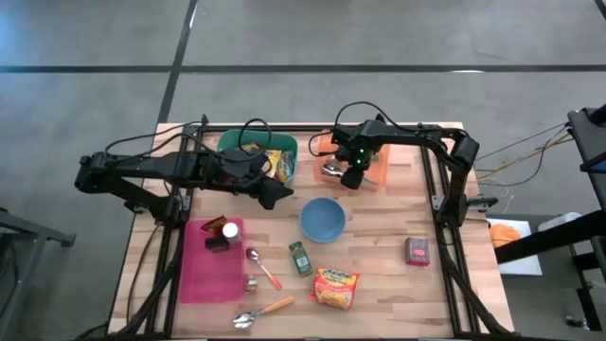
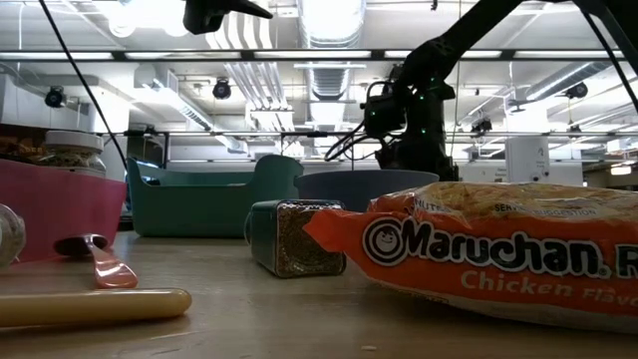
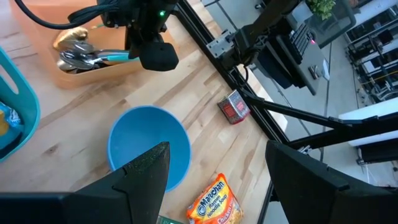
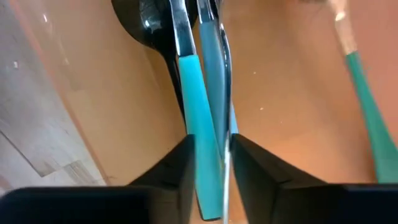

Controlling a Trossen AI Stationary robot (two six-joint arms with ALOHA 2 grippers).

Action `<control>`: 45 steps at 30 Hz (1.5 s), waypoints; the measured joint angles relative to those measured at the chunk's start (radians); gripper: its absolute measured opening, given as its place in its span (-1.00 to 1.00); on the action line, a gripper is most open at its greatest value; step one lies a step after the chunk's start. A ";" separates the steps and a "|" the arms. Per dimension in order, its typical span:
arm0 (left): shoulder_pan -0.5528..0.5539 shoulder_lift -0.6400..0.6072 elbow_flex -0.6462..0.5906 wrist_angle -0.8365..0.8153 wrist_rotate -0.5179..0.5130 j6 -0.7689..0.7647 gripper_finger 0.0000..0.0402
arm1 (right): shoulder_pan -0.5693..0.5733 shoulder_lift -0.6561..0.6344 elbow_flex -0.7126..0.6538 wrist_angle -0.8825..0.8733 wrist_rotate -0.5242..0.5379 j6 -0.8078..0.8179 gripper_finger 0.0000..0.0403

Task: Pick & Place Food Item
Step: Put the silver spoon into the orange bin, then put the orange spoon into the orange bin

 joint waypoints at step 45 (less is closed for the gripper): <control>-0.189 0.332 -0.021 -0.452 0.147 0.971 0.32 | 0.248 -0.511 0.000 0.030 0.014 0.432 0.04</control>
